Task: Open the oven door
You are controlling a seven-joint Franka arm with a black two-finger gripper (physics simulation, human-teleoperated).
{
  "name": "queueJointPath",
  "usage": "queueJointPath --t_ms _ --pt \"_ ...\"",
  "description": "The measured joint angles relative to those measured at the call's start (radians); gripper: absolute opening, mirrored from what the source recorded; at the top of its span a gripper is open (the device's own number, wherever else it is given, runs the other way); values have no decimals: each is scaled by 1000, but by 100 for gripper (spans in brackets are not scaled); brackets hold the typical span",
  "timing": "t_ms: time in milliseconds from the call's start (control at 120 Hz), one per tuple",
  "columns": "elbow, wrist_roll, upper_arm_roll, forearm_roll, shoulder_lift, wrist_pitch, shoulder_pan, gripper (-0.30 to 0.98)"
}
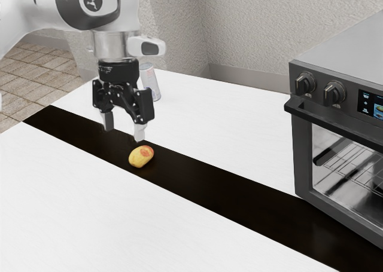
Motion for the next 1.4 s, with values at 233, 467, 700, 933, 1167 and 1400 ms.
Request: queueJointPath --t_ms 233,467,700,933,1167,1400 --pt "115 84 -43 -28 -142 187 24 69" --pt "122 516 -564 -21 -115 323 17 69" --pt "172 855 -660 114 64 423 -180 68" --pt "211 1082 -657 159 174 533 -229 68" --pt "222 1237 -657 201 255 649 -242 68" --pt "212 1341 -656 238 284 700 -265 68"
